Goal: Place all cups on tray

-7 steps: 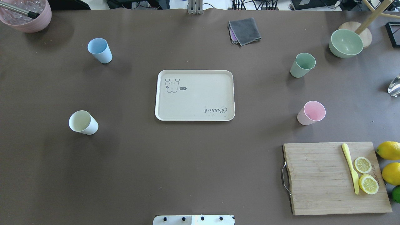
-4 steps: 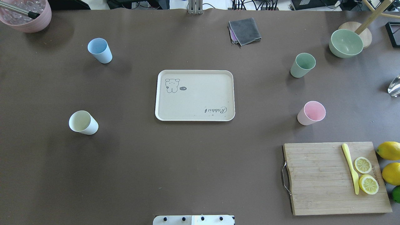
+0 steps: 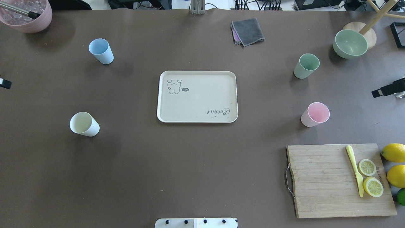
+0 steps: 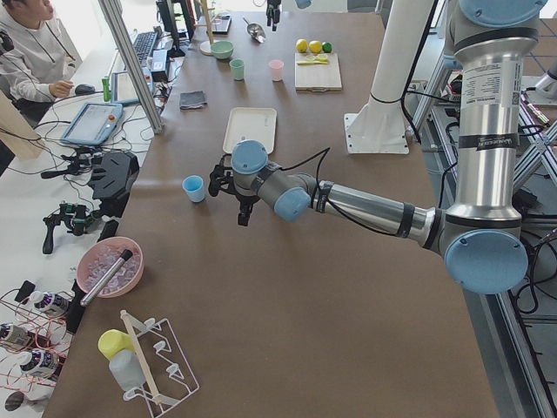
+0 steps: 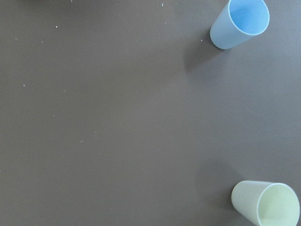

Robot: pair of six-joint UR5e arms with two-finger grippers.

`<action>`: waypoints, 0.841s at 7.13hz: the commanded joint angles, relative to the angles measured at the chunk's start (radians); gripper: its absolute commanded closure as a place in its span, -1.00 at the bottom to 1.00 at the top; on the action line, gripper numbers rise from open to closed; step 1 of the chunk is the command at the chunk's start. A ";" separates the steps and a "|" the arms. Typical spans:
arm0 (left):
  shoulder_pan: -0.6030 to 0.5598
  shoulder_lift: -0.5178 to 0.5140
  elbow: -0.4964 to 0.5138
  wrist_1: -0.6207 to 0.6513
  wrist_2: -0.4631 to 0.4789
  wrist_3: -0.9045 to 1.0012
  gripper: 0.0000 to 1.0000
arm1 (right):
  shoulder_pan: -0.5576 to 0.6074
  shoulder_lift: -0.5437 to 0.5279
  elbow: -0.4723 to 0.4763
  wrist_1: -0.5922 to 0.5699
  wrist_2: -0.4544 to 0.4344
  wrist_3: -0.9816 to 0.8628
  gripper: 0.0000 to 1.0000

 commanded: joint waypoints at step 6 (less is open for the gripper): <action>0.181 -0.079 -0.005 -0.083 0.130 -0.272 -0.95 | -0.271 0.122 -0.116 0.027 -0.142 0.250 -0.54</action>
